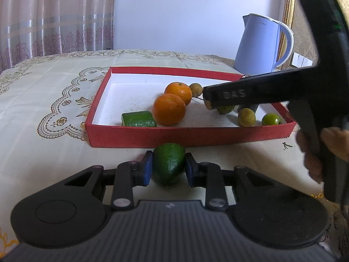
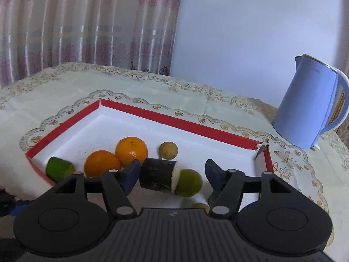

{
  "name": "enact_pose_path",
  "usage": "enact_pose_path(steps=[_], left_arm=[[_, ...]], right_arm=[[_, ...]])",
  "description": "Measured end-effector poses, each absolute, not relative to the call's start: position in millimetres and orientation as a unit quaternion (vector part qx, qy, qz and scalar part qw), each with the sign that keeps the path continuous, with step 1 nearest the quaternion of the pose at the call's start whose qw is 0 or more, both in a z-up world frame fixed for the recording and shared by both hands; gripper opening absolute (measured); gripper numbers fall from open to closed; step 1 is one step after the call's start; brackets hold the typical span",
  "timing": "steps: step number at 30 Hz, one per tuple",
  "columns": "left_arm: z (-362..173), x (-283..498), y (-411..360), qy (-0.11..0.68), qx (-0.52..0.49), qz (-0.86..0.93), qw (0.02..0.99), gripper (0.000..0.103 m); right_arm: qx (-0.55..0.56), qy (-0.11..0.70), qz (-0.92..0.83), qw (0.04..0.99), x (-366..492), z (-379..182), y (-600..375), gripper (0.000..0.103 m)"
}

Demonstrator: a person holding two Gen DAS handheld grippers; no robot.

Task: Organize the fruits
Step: 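Lower the eggplant chunk into the red tray and open the right tool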

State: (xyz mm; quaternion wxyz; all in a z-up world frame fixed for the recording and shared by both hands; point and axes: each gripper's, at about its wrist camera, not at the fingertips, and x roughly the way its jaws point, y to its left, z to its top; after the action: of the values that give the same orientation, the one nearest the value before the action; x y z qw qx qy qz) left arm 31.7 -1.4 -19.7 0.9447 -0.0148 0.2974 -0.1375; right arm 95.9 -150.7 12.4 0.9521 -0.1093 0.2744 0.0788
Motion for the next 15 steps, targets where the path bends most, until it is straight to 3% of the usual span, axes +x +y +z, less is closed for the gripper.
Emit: enact_pose_path(steps=[4, 8, 15], left_arm=[[-19.6, 31.6, -1.2, 0.297, -0.015, -0.137, 0.945, 0.027], [-19.7, 31.5, -2.3, 0.297, -0.011, -0.136, 0.945, 0.027], [-20.3, 31.3, -3.1, 0.298, -0.008, -0.136, 0.945, 0.027]], right_arm=[[-0.104, 0.259, 0.067, 0.958, 72.5, 17.3, -163.9, 0.065], [-0.065, 0.258, 0.065, 0.962, 44.0, 17.7, -193.3, 0.075], [-0.014, 0.297, 0.039, 0.954, 17.8, -11.6, -237.4, 0.075]])
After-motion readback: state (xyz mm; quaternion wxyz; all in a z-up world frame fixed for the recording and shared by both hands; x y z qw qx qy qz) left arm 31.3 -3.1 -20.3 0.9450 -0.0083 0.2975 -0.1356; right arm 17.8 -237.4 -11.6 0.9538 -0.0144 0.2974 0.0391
